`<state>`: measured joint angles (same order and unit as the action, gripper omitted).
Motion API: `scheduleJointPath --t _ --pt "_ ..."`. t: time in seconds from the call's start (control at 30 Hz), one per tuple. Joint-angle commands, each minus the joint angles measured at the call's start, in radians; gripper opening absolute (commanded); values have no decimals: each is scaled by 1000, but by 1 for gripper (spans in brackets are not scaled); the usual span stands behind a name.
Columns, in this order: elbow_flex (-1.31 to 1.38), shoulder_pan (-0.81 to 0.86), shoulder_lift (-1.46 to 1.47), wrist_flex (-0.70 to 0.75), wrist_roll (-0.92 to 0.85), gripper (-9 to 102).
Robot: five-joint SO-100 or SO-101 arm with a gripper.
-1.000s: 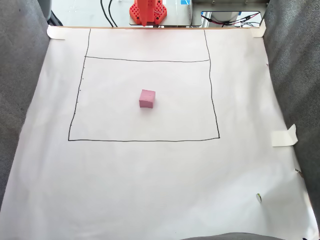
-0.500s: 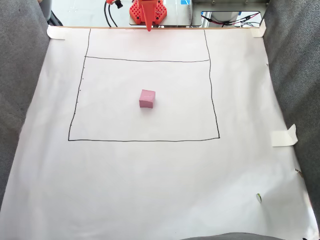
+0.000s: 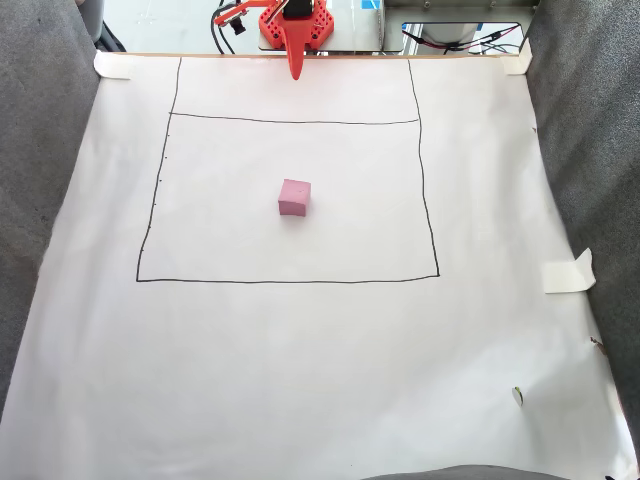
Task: Grasp the colored block, Place it on the black dot, and then return the arm to the default position.
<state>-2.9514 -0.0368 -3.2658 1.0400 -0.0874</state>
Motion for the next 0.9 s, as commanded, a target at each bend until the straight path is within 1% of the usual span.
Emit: scheduleJointPath --t 0.0,0.03,0.1,0.47,0.87 --pt "-69 11 -3 -175 -64 0" --pt "-89 17 -5 -212 -86 0" --pt "-89 20 -5 -221 -86 0" --pt "-89 -40 -5 -106 -41 0" --pt "-89 -43 -5 -100 -37 0"
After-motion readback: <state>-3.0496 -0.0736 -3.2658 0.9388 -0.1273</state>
